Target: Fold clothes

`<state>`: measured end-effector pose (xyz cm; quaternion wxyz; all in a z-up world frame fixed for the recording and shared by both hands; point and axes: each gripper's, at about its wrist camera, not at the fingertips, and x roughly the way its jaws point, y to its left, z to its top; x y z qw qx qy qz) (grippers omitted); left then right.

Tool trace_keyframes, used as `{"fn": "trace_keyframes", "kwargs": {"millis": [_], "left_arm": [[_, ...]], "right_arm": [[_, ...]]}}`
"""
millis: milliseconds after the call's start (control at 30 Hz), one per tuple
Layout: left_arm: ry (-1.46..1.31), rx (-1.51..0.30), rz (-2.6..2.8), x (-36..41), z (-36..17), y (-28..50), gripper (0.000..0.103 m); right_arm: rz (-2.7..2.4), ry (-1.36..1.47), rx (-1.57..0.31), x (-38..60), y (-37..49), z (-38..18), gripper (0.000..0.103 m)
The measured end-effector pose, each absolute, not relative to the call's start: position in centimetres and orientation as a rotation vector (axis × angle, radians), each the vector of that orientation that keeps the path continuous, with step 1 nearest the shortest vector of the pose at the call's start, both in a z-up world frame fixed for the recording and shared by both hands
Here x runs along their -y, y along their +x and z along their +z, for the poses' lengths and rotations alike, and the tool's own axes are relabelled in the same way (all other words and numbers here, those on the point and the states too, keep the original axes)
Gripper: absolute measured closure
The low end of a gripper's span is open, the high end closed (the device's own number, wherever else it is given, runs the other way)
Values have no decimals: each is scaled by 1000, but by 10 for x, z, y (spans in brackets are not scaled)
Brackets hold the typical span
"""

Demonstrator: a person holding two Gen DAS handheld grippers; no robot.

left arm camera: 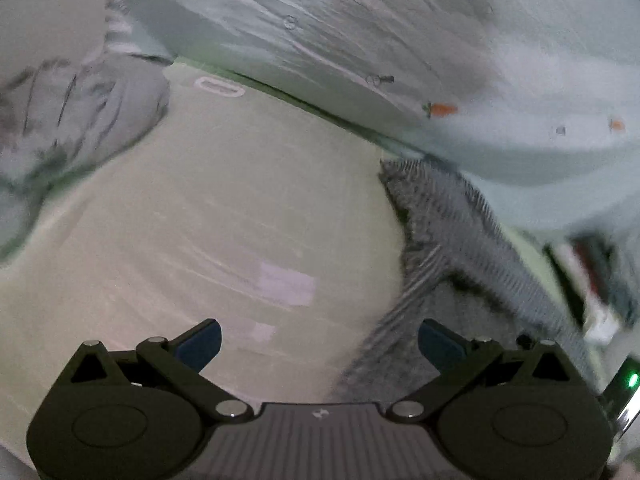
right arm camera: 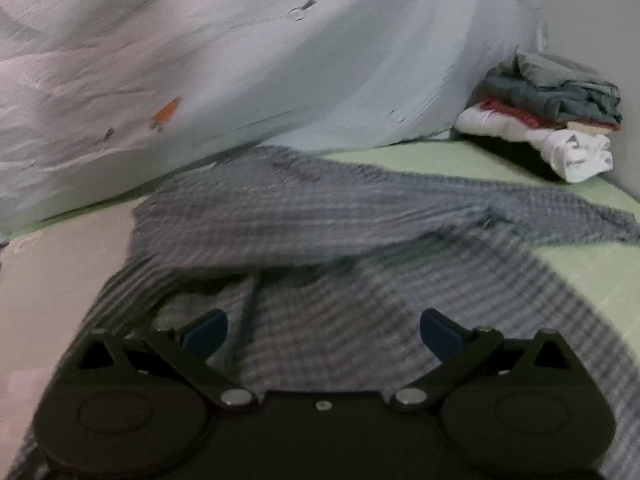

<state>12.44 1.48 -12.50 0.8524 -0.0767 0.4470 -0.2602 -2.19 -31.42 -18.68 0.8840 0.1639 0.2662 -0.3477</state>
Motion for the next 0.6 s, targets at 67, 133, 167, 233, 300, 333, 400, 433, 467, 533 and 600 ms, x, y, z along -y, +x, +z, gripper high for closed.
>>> {"fn": "trace_keyframes", "kwargs": {"millis": [67,133,167,233,300,333,400,433,467,533,600], "left_arm": [[-96,-951,-568,-24,-129,132,0],[-39,-959,-564,-33,-132,138,0],[-13,-962,-557,-37,-134,140,0],[13,-975,-560,-46,-136,143,0],[11,-986,-575,-53,-139,145,0],[6,-991,-584,-56,-140,147,0],[7,-1001,-592,-60,-143,150,0],[18,-1001,-589,-60,-144,151,0],[27,-1001,-586,-61,-144,152,0],[36,-1000,-587,-62,-145,152,0],[44,-1000,-587,-62,-146,152,0]], "right_arm": [[-723,364,-555,289,-11,-189,0],[-722,379,-567,264,0,-191,0],[-718,382,-575,252,5,-191,0],[-701,375,-579,226,14,-190,0],[-676,360,-582,205,23,-188,0],[-662,351,-587,195,27,-187,1],[-629,336,-608,177,37,-187,7],[-608,331,-624,170,42,-189,9],[-591,326,-641,163,47,-190,12],[-556,324,-676,153,55,-194,23],[-524,334,-700,149,59,-198,32]]}}
